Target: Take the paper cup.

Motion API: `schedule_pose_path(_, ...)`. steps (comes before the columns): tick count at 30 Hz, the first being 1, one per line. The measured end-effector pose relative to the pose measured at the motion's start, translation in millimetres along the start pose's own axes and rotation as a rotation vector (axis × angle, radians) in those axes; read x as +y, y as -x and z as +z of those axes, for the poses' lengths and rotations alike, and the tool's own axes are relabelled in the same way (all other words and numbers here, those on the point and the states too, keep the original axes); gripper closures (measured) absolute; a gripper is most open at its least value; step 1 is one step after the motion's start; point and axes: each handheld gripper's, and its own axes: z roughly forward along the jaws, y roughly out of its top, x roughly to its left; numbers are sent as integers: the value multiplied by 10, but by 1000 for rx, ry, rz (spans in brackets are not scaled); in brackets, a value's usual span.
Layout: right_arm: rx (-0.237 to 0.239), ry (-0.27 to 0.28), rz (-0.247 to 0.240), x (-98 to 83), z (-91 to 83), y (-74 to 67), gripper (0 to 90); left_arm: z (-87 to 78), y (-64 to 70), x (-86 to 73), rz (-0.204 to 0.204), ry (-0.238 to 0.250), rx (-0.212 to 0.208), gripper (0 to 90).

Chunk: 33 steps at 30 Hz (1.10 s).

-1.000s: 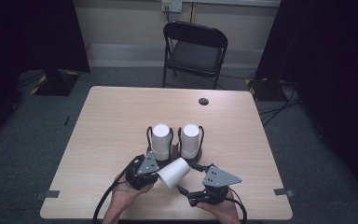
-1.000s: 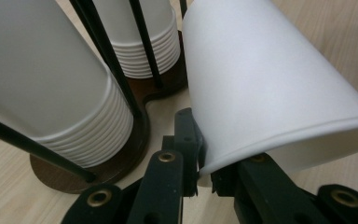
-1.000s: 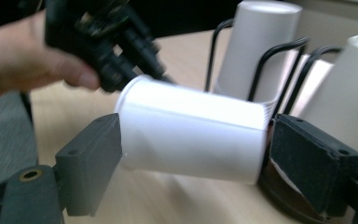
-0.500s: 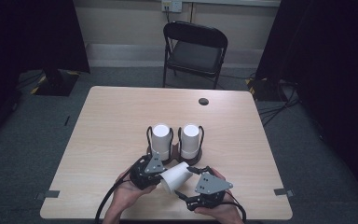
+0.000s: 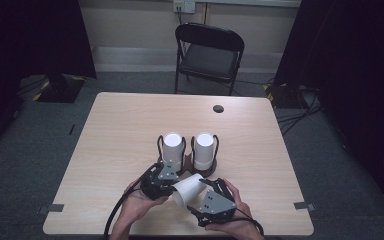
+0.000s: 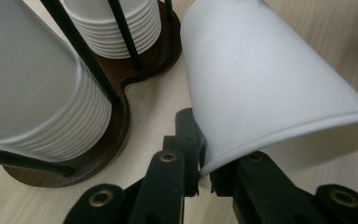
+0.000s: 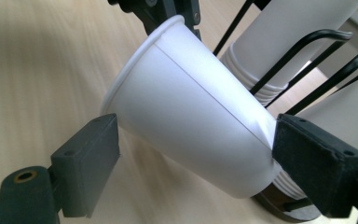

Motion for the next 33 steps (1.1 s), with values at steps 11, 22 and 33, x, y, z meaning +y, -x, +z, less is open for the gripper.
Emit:
schedule_pose_path(11,-70,-51,-197,54,163,-126,136,-7,-88,39,-24,-59,-34,845)
schedule_pose_path(22,-58,-21,-231,99,204,-152,140,-41,-86,107,-41,-27,-58,853)
schedule_pose_path(33,-63,8,-214,137,254,-143,151,-30,-48,166,-66,6,-65,858)
